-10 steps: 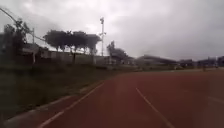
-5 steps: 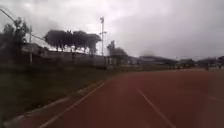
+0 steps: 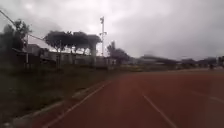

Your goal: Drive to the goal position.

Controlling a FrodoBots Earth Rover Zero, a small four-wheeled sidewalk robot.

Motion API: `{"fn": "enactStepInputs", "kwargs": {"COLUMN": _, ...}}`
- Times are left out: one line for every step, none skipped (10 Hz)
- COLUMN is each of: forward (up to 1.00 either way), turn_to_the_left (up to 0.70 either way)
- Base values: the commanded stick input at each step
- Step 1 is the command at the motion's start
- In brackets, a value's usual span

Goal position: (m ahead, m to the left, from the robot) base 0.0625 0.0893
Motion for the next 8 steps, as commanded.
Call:
{"fn": "enactStepInputs", "kwargs": {"forward": 0.5, "turn_to_the_left": 0.0}}
{"fn": "enactStepInputs", "kwargs": {"forward": 0.5, "turn_to_the_left": 0.0}}
{"fn": "enactStepInputs", "kwargs": {"forward": 0.5, "turn_to_the_left": 0.0}}
{"fn": "enactStepInputs", "kwargs": {"forward": 0.5, "turn_to_the_left": 0.0}}
{"fn": "enactStepInputs", "kwargs": {"forward": 0.5, "turn_to_the_left": 0.0}}
{"fn": "enactStepInputs", "kwargs": {"forward": 0.5, "turn_to_the_left": 0.0}}
{"fn": "enactStepInputs", "kwargs": {"forward": 0.5, "turn_to_the_left": 0.0}}
{"fn": "enactStepInputs", "kwargs": {"forward": 0.5, "turn_to_the_left": 0.0}}
